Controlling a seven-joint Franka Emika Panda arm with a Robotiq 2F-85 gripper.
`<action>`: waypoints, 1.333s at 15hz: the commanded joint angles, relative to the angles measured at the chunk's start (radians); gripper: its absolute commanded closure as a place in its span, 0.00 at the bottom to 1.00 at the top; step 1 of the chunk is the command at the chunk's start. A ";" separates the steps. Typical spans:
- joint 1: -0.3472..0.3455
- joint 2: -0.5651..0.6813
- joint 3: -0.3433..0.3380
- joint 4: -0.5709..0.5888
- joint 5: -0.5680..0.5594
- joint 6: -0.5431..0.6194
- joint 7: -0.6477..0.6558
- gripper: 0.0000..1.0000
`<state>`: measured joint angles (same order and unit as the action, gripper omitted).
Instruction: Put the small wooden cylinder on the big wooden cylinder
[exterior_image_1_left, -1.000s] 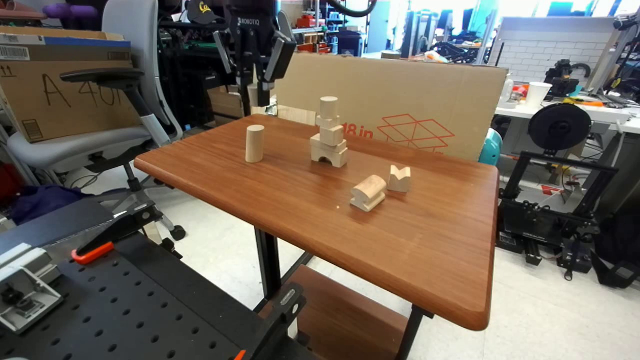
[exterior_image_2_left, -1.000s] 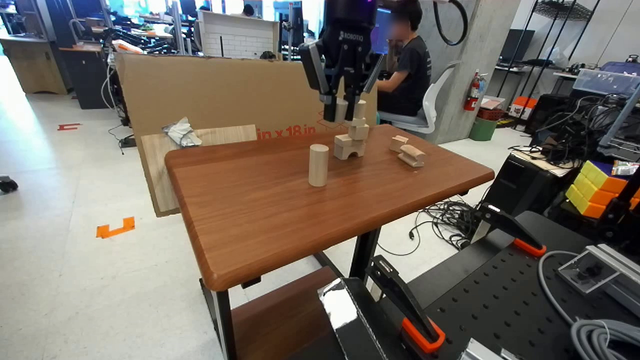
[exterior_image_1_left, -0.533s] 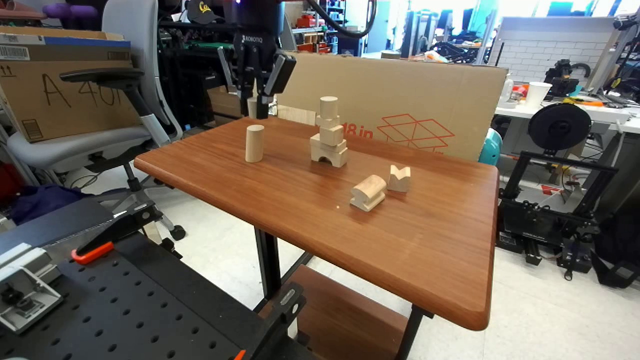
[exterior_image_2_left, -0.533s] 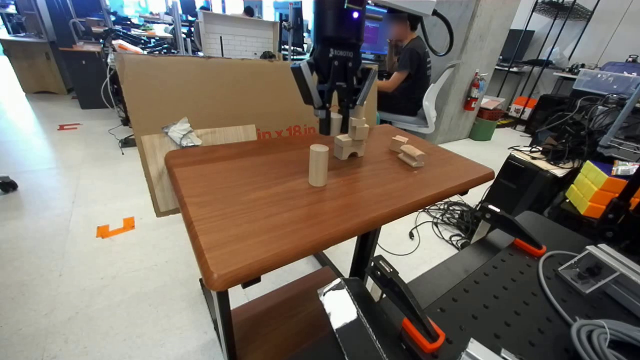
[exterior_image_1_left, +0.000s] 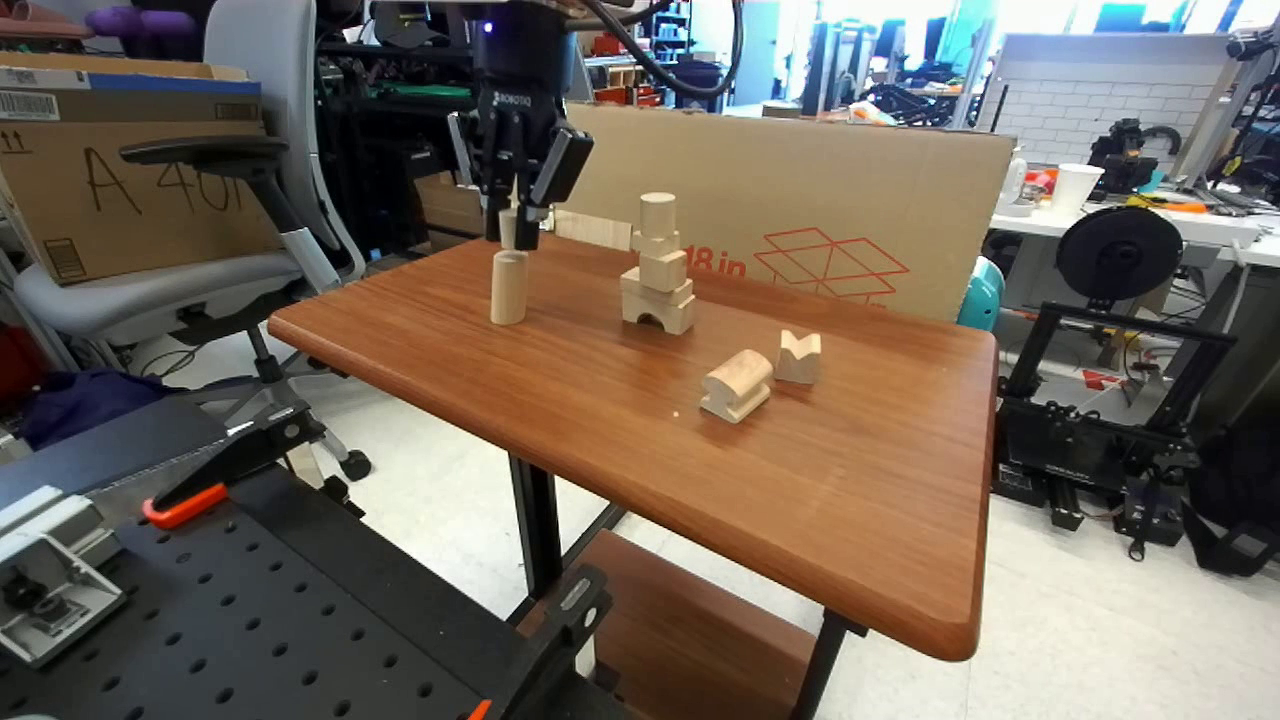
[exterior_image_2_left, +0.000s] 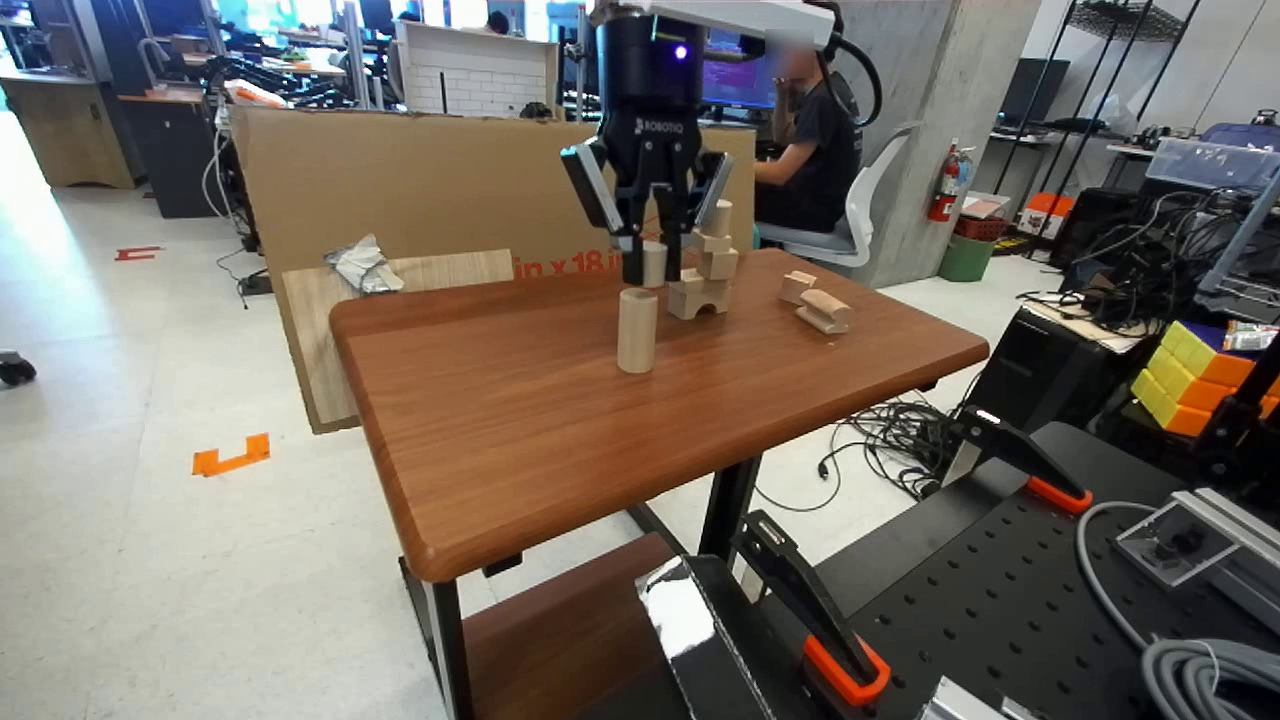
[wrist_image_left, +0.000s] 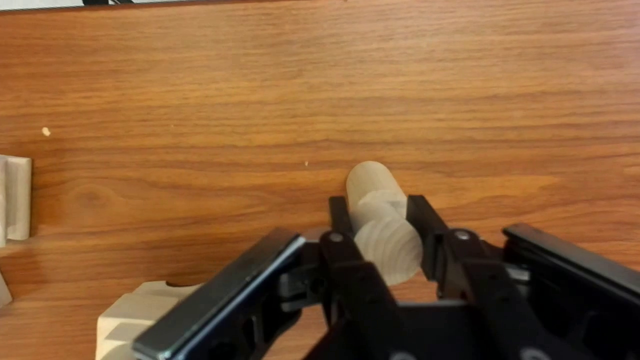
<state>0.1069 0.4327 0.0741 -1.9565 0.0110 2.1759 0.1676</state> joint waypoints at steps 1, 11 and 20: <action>0.026 0.030 -0.009 0.047 -0.008 -0.036 0.034 0.92; 0.038 0.035 -0.017 0.047 -0.014 -0.040 0.071 0.41; 0.018 -0.156 0.005 -0.098 0.016 -0.015 0.020 0.00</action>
<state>0.1295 0.4042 0.0742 -1.9679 0.0093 2.1726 0.2118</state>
